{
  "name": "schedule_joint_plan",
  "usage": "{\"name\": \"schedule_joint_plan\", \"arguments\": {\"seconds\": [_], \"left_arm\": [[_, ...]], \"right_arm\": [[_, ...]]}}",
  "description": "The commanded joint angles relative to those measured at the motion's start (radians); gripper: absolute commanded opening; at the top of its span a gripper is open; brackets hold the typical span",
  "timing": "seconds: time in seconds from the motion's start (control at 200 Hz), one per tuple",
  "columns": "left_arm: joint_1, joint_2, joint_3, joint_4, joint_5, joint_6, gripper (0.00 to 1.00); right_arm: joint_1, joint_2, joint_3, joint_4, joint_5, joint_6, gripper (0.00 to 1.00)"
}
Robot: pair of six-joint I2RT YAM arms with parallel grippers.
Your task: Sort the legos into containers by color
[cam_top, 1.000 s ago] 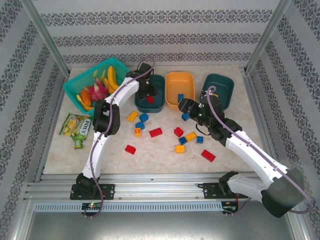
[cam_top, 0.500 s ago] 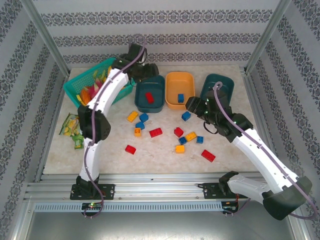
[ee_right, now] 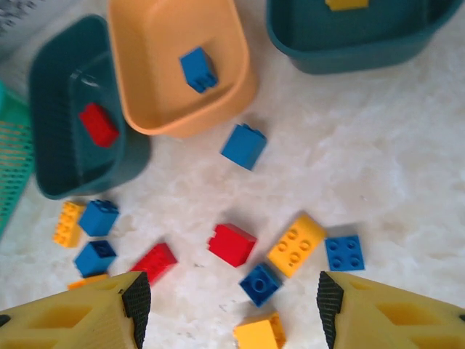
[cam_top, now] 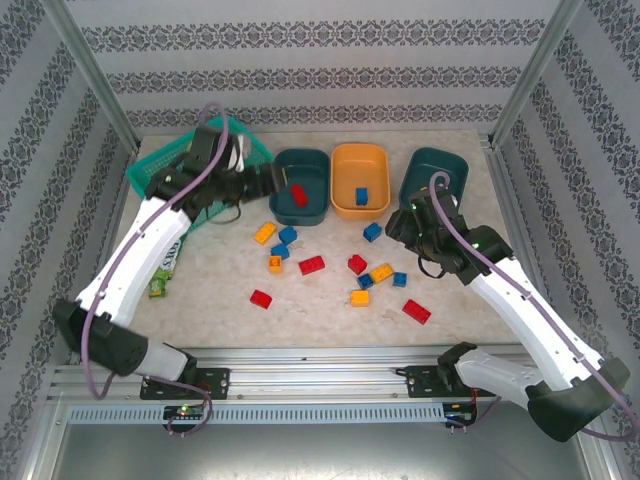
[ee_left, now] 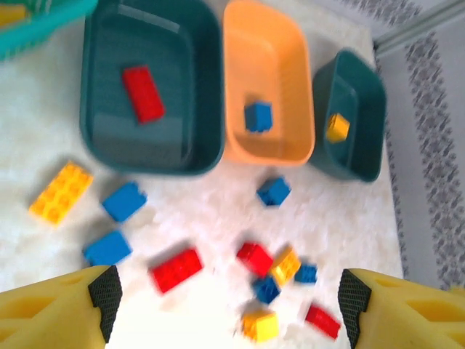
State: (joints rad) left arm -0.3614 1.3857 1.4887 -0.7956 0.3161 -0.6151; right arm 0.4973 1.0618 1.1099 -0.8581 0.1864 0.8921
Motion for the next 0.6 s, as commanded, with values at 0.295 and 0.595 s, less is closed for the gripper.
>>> {"name": "schedule_joint_plan", "arguments": {"seconds": [0.295, 0.595], "left_arm": [[-0.102, -0.414, -0.535, 0.164, 0.096, -0.134, 0.81], [-0.189, -0.476, -0.685, 0.267, 0.067, -0.229, 0.81]], "right_arm": [[-0.115, 0.160, -0.225, -0.024, -0.188, -0.226, 0.62], [-0.133, 0.317, -0.268, 0.061, -0.245, -0.296, 0.59]]}}
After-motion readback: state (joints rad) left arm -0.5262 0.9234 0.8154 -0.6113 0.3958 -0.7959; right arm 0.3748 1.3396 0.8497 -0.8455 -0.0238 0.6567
